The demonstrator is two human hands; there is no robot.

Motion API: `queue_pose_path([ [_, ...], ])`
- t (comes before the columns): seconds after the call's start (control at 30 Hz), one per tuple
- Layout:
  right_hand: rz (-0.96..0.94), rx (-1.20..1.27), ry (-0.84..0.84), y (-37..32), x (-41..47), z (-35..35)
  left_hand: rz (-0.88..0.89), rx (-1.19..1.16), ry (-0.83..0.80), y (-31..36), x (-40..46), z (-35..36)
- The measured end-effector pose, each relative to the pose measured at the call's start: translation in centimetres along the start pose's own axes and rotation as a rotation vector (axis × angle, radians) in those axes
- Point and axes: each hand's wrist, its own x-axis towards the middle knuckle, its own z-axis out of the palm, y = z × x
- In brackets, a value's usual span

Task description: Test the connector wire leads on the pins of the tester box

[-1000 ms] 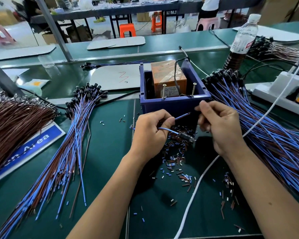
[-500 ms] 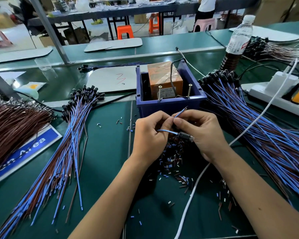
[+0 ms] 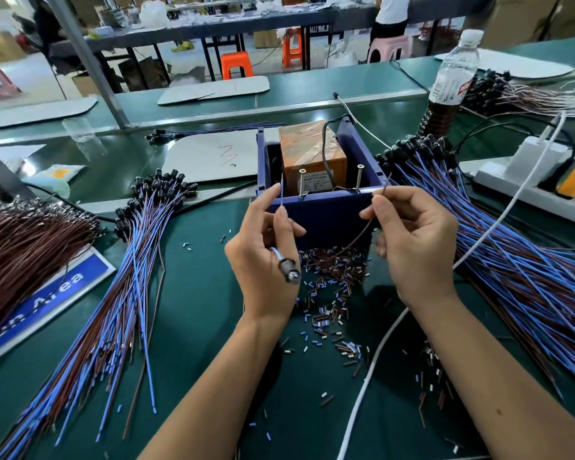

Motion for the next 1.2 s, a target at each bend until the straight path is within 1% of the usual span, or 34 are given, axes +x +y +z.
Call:
queue_pose_path([
  [0.1, -0.106, -0.14, 0.104, 0.0, -0.1, 0.0, -0.026, -0.026, -0.01, -0.2, -0.1, 0.1],
  [0.27, -0.252, -0.31, 0.174, -0.1, -0.3, 0.3, -0.027, -0.033, -0.061, -0.3, -0.5, 0.3],
  [0.37, -0.33, -0.382, 0.19, -0.2, -0.3, 0.2, -0.049, -0.043, -0.058, -0.2, -0.5, 0.3],
  [0.5, -0.436, -0.45, 0.161, -0.4, -0.3, 0.4, -0.077, -0.072, -0.05, -0.1, -0.5, 0.4],
  [0.9, -0.477, -0.491, 0.085, -0.4, -0.2, 1.0, -0.104, -0.09, -0.037, 0.2, -0.4, 0.3],
  [1.0, -0.481, -0.507, 0.085, -0.5, -0.2, 0.9, -0.127, -0.087, -0.019, 0.2, -0.3, 0.3],
  [1.2, -0.47, -0.514, 0.074, -0.5, -0.4, 0.8, -0.114, -0.063, -0.016, 0.4, -0.2, 0.1],
])
